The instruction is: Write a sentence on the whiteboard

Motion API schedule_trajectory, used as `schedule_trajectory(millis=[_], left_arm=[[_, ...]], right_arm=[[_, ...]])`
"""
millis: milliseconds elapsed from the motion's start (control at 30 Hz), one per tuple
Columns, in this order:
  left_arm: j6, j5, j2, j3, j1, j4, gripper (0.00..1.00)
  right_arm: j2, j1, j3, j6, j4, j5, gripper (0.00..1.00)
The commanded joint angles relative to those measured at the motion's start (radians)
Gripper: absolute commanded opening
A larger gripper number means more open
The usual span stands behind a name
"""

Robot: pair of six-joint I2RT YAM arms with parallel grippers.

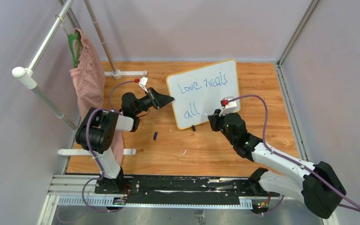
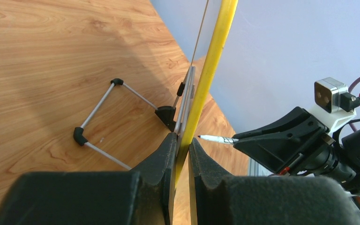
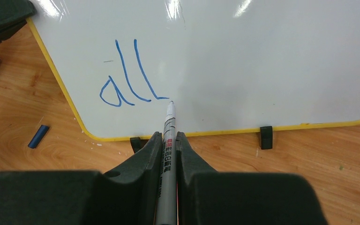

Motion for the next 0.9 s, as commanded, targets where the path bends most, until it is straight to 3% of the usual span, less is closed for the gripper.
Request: schedule_trajectory(millis=[0, 867], left_arm=[[-0.002, -0.004, -0.009, -0.013, -0.007, -0.013, 0.08], [-0.011, -0.001, -0.015, -0.013, -0.007, -0.005, 0.08]], right_arm=[[0.028, -0.011, 0.040, 0.018, 0.068, 0.005, 0.00], [0.132, -0.048, 0.078, 0.053, 0.070, -0.020, 0.00]])
